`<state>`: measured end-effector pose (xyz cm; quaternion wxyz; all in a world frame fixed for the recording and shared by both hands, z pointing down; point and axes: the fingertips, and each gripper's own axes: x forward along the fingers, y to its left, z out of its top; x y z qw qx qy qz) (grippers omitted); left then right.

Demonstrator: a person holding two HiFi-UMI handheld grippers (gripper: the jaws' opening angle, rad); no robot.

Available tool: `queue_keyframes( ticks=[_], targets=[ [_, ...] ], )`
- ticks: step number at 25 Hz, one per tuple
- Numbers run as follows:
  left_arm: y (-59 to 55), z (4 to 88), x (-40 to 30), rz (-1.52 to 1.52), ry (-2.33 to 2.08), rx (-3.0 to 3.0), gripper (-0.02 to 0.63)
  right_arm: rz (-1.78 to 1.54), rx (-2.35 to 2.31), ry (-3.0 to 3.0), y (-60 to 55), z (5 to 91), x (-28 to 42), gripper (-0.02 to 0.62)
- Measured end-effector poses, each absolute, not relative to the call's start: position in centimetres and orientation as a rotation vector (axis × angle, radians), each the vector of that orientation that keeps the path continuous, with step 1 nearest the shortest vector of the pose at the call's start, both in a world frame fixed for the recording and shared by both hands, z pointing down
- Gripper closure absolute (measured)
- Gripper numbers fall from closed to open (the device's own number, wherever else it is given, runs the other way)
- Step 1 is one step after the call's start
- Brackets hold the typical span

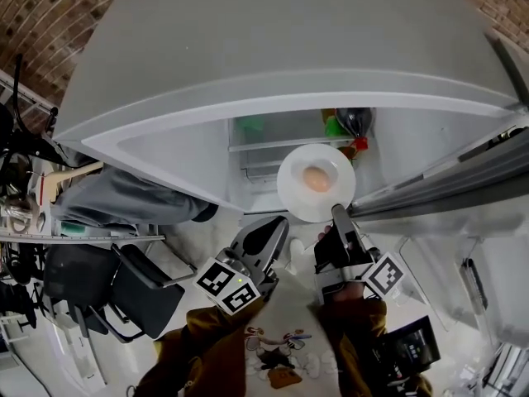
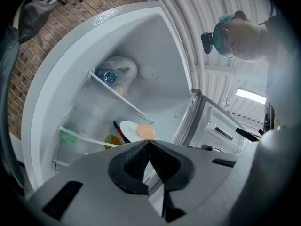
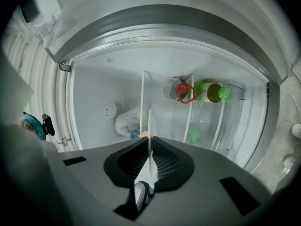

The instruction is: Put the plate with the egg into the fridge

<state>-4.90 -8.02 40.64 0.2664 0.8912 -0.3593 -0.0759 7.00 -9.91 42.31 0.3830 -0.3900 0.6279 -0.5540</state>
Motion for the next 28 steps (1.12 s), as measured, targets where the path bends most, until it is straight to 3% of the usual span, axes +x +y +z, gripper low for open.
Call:
queue_keyframes(
  ticks=[28],
  targets=[
    [-9.7, 39.0, -5.1, -0.231, -0.839, 2.473, 0.598, -1.293, -1.014, 1.425, -12.4, 38.5, 8.9, 0.571]
  ],
)
